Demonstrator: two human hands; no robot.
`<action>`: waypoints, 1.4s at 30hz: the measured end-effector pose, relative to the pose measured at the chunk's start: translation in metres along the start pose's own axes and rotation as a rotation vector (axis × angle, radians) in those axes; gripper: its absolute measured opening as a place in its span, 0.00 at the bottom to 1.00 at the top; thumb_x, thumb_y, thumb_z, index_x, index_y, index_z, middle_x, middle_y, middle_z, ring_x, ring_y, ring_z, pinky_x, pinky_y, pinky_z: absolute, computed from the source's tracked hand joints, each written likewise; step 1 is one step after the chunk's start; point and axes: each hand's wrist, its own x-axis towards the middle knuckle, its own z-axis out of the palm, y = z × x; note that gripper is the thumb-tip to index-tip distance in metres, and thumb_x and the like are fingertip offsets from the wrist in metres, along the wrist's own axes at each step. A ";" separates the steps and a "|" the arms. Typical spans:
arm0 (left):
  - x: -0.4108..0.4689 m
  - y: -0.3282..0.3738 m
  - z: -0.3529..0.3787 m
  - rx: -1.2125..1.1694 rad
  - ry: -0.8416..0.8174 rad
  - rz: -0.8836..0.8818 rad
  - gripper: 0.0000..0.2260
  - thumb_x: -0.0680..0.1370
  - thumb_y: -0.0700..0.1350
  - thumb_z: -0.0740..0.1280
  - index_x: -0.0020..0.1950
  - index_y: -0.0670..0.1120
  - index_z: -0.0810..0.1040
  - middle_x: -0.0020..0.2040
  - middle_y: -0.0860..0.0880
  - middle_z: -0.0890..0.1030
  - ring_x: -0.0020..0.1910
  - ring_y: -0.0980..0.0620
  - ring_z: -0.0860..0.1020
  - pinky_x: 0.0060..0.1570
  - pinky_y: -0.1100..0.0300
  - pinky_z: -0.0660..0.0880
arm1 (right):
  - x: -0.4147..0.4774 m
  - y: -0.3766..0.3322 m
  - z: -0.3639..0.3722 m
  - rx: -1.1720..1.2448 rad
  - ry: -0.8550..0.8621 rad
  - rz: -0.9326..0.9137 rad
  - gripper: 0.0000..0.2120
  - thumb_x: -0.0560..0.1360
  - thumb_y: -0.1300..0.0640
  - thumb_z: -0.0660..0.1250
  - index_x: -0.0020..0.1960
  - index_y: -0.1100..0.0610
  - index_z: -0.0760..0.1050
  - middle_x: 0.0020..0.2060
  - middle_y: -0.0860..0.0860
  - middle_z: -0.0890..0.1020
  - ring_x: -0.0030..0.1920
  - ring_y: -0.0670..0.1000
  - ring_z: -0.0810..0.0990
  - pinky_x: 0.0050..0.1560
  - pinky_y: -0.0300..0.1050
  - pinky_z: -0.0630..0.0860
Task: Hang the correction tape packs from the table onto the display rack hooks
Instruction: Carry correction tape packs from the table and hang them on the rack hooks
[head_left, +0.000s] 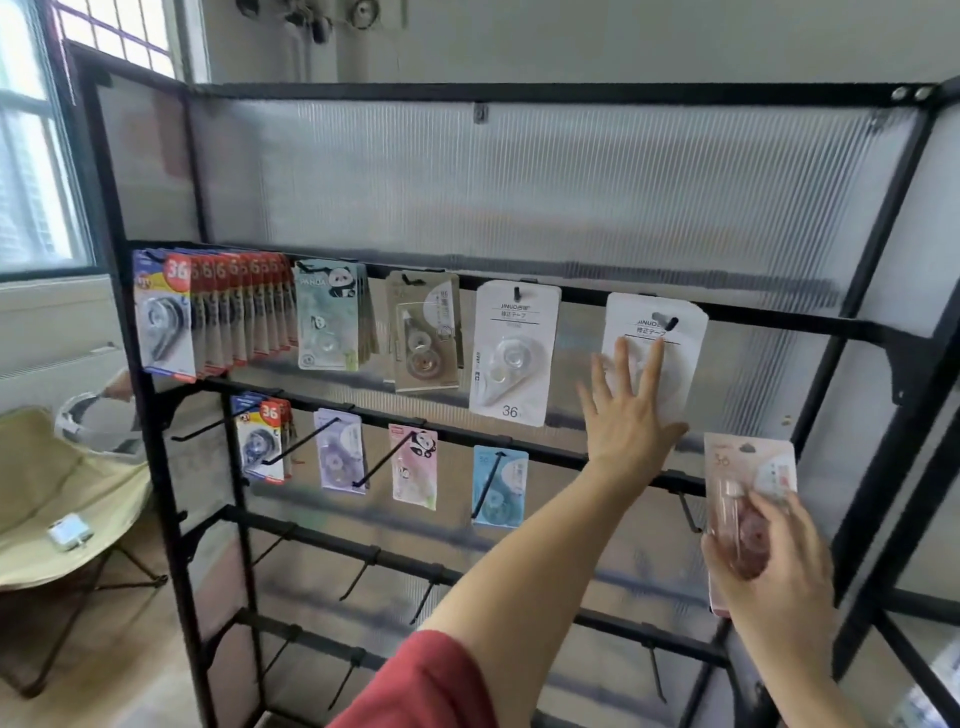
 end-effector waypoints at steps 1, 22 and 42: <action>-0.006 -0.004 0.000 0.014 0.013 0.024 0.41 0.79 0.56 0.62 0.72 0.57 0.29 0.76 0.47 0.32 0.76 0.40 0.36 0.73 0.43 0.40 | -0.002 -0.003 -0.002 0.012 -0.005 0.007 0.31 0.64 0.61 0.79 0.64 0.63 0.72 0.67 0.64 0.71 0.65 0.67 0.68 0.59 0.66 0.70; -0.144 -0.153 -0.049 0.119 -0.054 0.016 0.32 0.81 0.55 0.57 0.78 0.53 0.42 0.79 0.45 0.43 0.77 0.44 0.44 0.74 0.48 0.43 | -0.099 -0.109 0.018 -0.011 -0.029 0.014 0.28 0.65 0.60 0.79 0.62 0.62 0.75 0.66 0.65 0.71 0.63 0.68 0.71 0.56 0.65 0.73; -0.161 -0.196 -0.036 0.158 -0.206 0.036 0.33 0.81 0.57 0.56 0.78 0.53 0.39 0.79 0.46 0.42 0.77 0.44 0.42 0.75 0.47 0.42 | -0.121 -0.115 0.070 -0.111 -0.113 0.076 0.29 0.66 0.57 0.78 0.64 0.61 0.74 0.65 0.66 0.73 0.60 0.68 0.74 0.51 0.63 0.77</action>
